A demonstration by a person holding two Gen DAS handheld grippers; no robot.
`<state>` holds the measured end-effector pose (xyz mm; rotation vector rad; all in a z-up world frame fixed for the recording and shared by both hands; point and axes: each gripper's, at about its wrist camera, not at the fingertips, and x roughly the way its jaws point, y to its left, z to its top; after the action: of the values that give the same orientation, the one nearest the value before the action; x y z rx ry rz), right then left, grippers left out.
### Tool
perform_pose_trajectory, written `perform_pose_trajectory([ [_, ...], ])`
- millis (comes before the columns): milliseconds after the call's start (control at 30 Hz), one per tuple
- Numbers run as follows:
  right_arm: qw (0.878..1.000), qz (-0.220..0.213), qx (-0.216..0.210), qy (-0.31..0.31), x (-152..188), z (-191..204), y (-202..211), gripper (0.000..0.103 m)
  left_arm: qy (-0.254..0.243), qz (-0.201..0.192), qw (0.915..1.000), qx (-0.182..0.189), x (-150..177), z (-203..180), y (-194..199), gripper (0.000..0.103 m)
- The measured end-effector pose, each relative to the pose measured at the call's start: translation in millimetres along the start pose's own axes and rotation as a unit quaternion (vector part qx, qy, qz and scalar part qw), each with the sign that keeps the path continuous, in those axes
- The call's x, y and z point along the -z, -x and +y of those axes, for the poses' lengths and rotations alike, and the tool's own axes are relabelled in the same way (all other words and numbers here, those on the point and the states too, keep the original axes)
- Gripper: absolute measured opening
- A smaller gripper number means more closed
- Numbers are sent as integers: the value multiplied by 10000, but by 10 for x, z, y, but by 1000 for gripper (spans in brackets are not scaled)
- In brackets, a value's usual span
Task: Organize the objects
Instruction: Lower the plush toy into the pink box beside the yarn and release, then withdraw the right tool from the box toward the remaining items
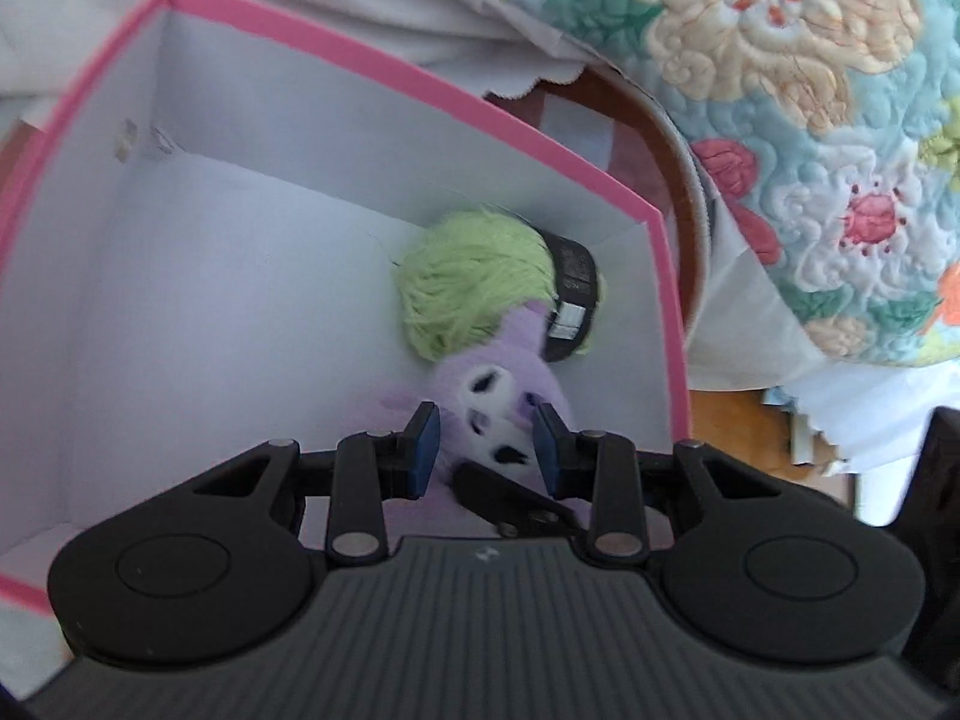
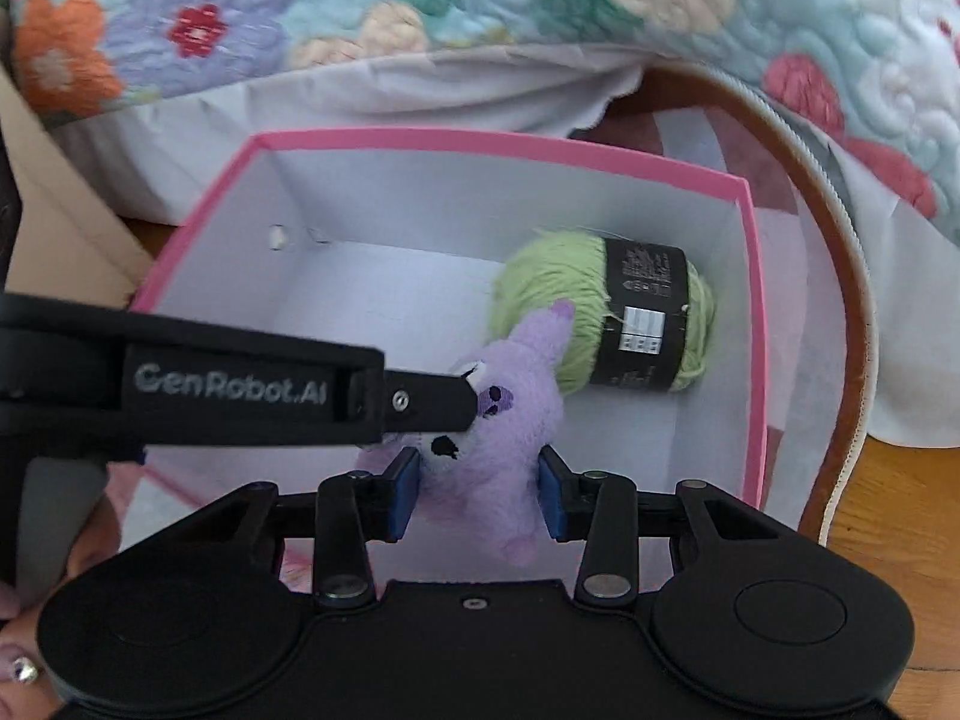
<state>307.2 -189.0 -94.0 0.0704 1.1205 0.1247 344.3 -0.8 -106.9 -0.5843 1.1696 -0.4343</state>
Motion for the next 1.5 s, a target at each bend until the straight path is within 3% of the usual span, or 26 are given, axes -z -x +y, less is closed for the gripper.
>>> perform_pose_trajectory([
  [167, 9998, 25, 75, -205, 50, -63, -155, 44, -242, 111, 9993, -251, 21, -50, -165, 32],
  [300, 9983, -29, 575, -21, 111, -47, -206, 44, -200, 253, 9993, -210, 30, -8, -269, 32],
  [433, 9958, 90, 900, 110, 84, -15, -254, 45, -324, 121, 9988, -340, 28, -10, -199, 32],
  [600, 9886, -40, 1437, 459, 127, 168, -197, 56, -648, -24, 9959, -625, 51, -61, -14, 35],
  [667, 9843, -293, 1668, 504, 173, 213, -113, 80, -978, -163, 9919, -797, 105, -117, 53, 42],
  [700, 9833, -430, 1690, 511, 200, 219, -66, 81, -1096, -212, 9902, -836, 137, -136, 86, 42],
  [800, 9873, -623, 1342, 584, 249, 183, -3, 71, -1069, -292, 9907, -793, 171, -116, 167, 42],
  [867, 9904, -542, 1104, 625, 238, 130, -38, 46, -998, -342, 9914, -775, 181, -91, 222, 42],
  [967, 9965, -85, 752, 344, 159, 65, -224, 23, -960, -372, 9914, -802, 190, -67, 296, 42],
  [1133, 9978, 56, 649, -96, 20, -88, -324, 22, -991, -420, 9900, -917, 193, -47, 320, 42],
  [1233, 9950, 39, 994, -111, -38, -84, -361, 20, -939, -472, 9897, -967, 185, -48, 323, 44],
  [1267, 9929, -6, 1187, -59, -36, -75, -369, 23, -909, -449, 9904, -940, 190, -39, 338, 45],
  [1367, 9959, -153, 838, -308, 33, -144, -282, 24, -682, -371, 9941, -758, 189, -51, 336, 53],
  [1433, 9969, -307, 585, -429, 109, -164, -149, 25, -749, -369, 9920, -949, 240, -82, 367, 55],
  [1500, 9966, -444, 651, -240, 181, -87, -49, 33, -840, -284, 9885, -1222, 275, -124, 373, 55],
])
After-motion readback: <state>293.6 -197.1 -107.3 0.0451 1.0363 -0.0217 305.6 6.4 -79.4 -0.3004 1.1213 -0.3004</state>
